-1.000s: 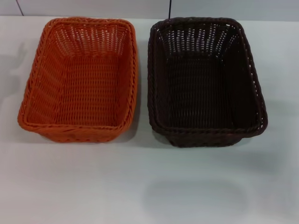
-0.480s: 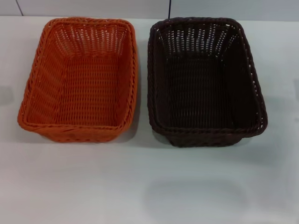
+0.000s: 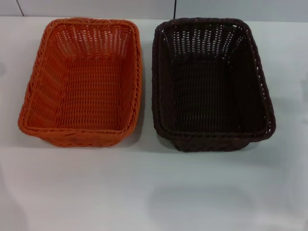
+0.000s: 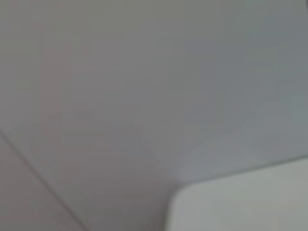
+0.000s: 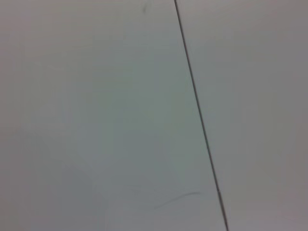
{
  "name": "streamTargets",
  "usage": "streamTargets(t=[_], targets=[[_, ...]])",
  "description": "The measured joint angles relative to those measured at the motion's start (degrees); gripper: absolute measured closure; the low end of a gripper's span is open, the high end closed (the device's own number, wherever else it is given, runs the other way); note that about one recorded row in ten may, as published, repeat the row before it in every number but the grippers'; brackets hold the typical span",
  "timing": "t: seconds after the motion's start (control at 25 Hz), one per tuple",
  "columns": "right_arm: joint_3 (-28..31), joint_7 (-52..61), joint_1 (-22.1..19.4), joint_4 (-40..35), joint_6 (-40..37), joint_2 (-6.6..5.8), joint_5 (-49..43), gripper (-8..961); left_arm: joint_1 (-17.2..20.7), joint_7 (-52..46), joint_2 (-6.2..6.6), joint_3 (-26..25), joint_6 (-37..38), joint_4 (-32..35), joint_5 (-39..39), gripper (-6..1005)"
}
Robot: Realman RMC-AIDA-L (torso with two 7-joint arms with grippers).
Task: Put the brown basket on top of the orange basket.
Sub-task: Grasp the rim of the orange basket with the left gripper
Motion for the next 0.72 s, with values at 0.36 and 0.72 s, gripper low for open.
streamTargets(t=[0.36, 0.72], targets=[[0.03, 0.0, 0.98, -0.24, -0.97, 0.04, 0.02, 153, -1.74, -2.91, 0.94, -1.56, -47.42, 23.22, -6.92, 216], [-0.23, 0.0, 0.87, -0.38, -0.94, 0.02, 0.02, 153, -3.38, -4.85, 0.03, -1.6, -70.86, 35.29, -11.31, 216]])
